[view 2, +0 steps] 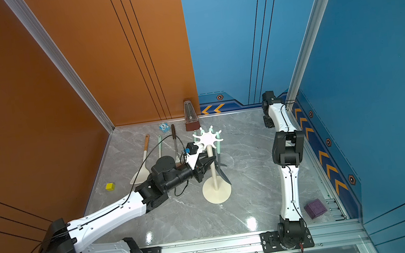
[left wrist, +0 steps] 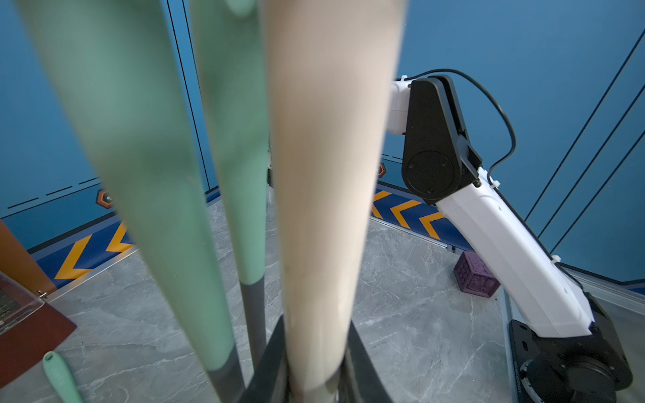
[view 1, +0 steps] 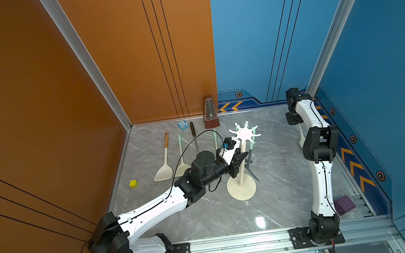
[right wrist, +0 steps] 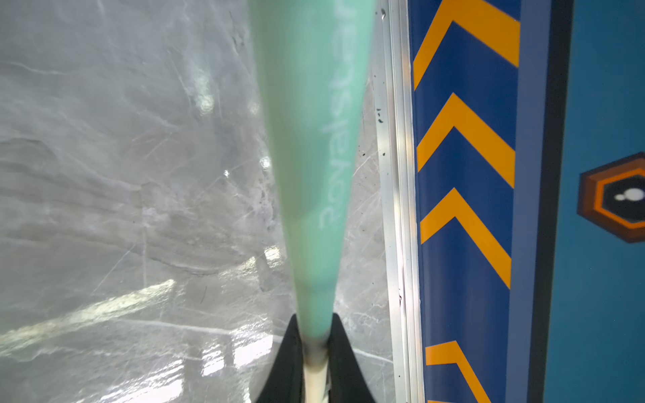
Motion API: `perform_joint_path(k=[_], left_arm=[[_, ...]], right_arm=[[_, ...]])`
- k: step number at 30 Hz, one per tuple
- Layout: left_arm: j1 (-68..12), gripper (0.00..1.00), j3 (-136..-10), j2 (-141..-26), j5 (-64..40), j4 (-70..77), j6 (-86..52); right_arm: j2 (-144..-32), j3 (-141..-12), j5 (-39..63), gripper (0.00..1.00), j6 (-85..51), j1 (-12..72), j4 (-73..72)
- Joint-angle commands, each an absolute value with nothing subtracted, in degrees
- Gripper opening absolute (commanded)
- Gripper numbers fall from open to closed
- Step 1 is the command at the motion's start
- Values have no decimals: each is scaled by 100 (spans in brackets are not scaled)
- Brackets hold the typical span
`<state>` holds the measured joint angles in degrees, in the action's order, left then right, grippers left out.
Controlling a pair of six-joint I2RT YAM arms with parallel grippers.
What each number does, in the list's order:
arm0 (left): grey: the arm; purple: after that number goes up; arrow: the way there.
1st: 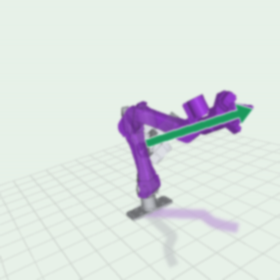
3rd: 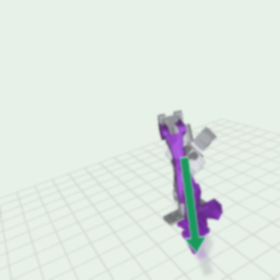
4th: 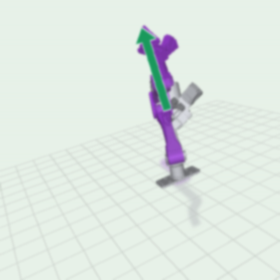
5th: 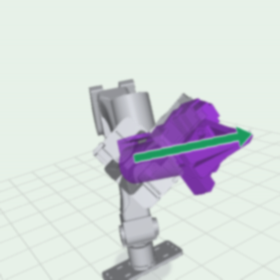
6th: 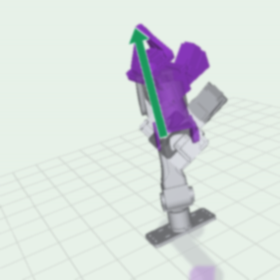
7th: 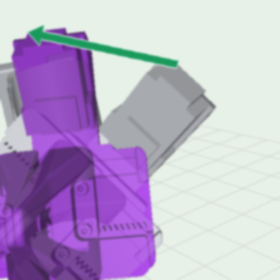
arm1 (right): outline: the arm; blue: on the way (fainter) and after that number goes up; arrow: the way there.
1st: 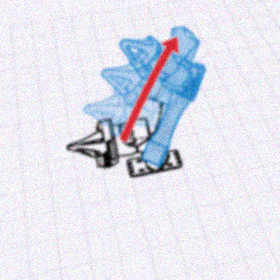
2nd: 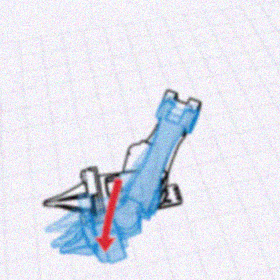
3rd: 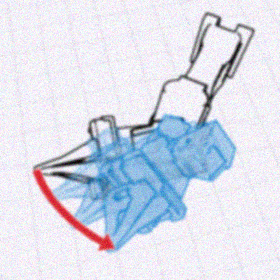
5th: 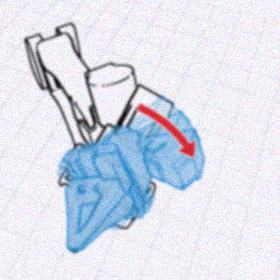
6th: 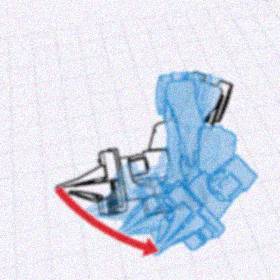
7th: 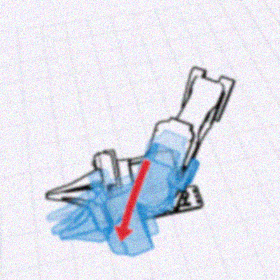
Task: Take the spatula off the kitchen utensil rack
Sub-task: Place the spatula at the center of the board.
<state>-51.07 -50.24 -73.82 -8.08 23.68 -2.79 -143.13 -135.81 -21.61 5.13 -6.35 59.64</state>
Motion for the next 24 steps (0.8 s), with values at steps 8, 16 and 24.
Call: perform_joint_path(k=[8, 16, 24], left_arm=[[-5105, 0, -4887, -7440, -749, 2043, -332], [-5103, 0, -4828, -7427, -890, 2047, -359], [-5089, 1, -4758, -7379, -915, 2041, -359]], right_arm=[[-14643, -13859, -2006, 0, 351, -639, 6163], [-14703, -13988, -1802, 7, 334, -642, 6215], [-14717, -14104, -1707, 15, 225, -536, 6575]])
